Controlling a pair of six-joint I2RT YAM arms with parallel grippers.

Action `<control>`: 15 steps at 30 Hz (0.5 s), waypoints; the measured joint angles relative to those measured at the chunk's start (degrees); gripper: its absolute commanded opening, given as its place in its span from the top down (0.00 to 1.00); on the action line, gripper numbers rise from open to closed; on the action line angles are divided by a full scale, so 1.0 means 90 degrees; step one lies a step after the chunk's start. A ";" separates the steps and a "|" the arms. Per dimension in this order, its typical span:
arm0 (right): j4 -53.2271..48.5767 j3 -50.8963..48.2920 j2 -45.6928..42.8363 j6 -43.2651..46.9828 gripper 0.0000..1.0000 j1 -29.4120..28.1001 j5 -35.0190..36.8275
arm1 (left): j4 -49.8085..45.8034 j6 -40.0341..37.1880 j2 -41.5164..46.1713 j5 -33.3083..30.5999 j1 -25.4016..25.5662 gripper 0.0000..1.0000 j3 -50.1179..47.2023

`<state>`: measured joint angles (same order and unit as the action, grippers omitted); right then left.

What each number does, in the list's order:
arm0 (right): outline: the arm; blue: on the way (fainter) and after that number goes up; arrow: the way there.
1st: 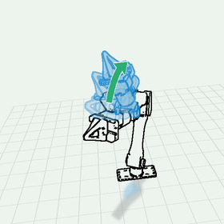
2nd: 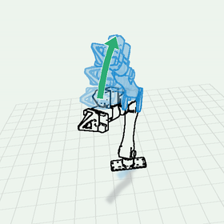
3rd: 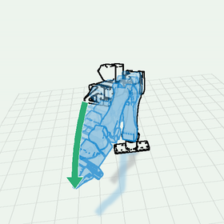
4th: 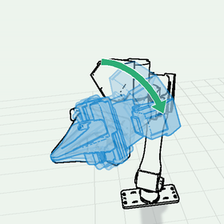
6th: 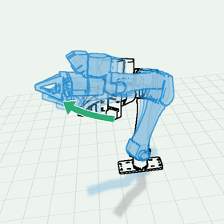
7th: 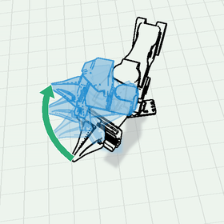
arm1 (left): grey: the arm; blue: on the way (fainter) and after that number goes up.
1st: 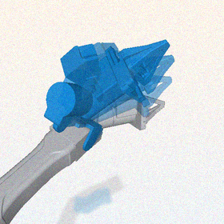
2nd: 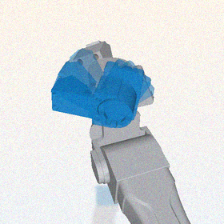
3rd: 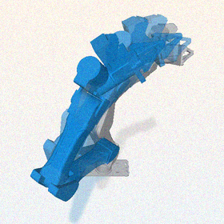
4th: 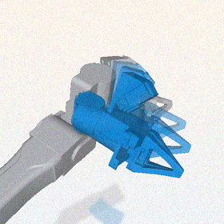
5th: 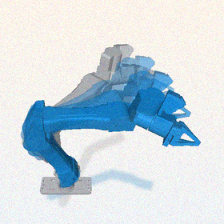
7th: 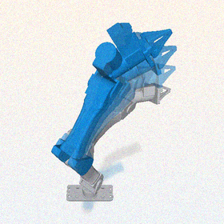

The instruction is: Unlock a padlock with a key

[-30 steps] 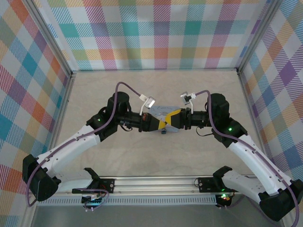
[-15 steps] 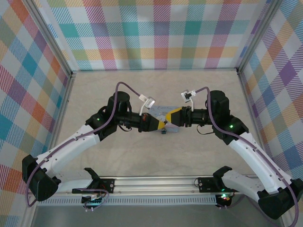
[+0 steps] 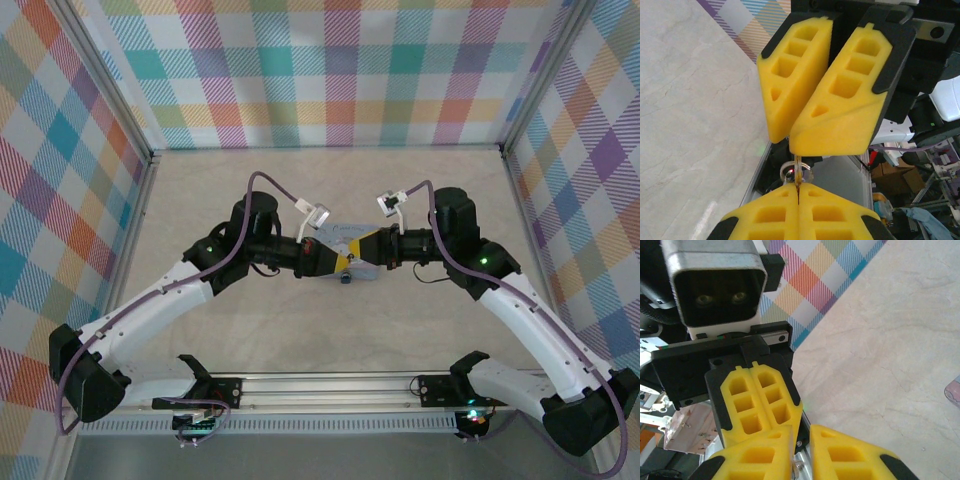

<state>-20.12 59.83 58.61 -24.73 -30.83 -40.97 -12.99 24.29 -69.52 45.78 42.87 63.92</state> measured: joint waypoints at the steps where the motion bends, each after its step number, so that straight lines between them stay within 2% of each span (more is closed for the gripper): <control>1: -0.0044 0.0029 0.0027 0.0012 0.89 0.0000 -0.0002 | -0.0010 -0.0017 -0.0005 -0.0002 0.0005 1.00 0.0022; 4: -0.0063 0.0080 0.0124 0.0019 0.89 -0.0034 0.0000 | -0.0061 -0.0044 -0.0010 -0.0027 0.0022 1.00 0.0058; 5: -0.0068 0.0080 0.0136 0.0017 0.86 -0.0041 0.0002 | -0.0087 -0.0056 -0.0010 -0.0034 0.0022 1.00 0.0058; 7: -0.0087 0.0080 0.0138 0.0019 0.67 -0.0041 0.0007 | -0.0107 -0.0090 -0.0015 -0.0049 0.0024 1.00 0.0058; 11: -0.0104 0.0078 0.0124 0.0002 0.54 -0.0044 0.0070 | -0.0146 -0.0143 -0.0015 -0.0083 0.0027 1.00 0.0058; 15: -0.0032 0.0010 0.0027 -0.0087 0.49 -0.0041 0.0100 | -0.0226 -0.0163 -0.0012 -0.0160 0.0027 1.00 0.0061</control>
<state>-20.40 59.92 58.85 -25.52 -31.20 -40.07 -15.03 22.83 -69.63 44.34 43.11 64.47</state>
